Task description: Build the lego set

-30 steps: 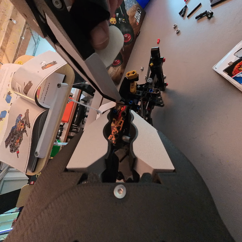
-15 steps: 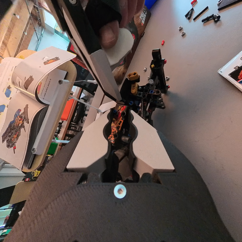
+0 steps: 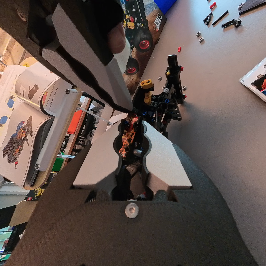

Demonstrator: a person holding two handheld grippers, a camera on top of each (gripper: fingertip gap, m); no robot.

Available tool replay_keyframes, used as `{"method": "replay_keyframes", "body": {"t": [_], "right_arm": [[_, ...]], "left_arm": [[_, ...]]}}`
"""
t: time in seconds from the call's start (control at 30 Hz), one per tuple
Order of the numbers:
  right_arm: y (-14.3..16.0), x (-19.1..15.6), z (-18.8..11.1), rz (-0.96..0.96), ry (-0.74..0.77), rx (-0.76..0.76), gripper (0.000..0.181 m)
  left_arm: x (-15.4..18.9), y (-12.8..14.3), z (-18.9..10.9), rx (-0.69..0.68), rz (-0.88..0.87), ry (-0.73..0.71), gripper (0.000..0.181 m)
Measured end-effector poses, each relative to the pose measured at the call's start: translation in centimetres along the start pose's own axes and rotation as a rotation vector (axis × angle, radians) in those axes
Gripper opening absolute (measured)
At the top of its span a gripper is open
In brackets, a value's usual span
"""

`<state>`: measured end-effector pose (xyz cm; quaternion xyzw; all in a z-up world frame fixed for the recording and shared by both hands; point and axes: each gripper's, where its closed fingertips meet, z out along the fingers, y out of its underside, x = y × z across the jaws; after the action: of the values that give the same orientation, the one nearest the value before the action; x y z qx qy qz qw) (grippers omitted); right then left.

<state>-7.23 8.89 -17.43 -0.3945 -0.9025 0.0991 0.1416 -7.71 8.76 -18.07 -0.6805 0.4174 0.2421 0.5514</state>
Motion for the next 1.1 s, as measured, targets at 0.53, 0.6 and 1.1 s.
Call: {"method": "replay_keyframes", "body": {"t": [0.53,0.6,1.1], "right_arm": [[-0.5,0.0,-0.1,0.303,-0.126,0.312,0.0],[-0.5,0.0,-0.1,0.347,-0.129,0.346,0.0],[-1.6,-0.8,-0.3,0.503,-0.161,0.519,0.0]], "left_arm": [[0.0,0.1,-0.1,-0.002,-0.002,-0.012,0.021],[0.0,0.1,-0.1,-0.004,-0.01,-0.013,0.021],[-1.2,1.3,0.2,-0.034,-0.049,-0.061,0.021]]}}
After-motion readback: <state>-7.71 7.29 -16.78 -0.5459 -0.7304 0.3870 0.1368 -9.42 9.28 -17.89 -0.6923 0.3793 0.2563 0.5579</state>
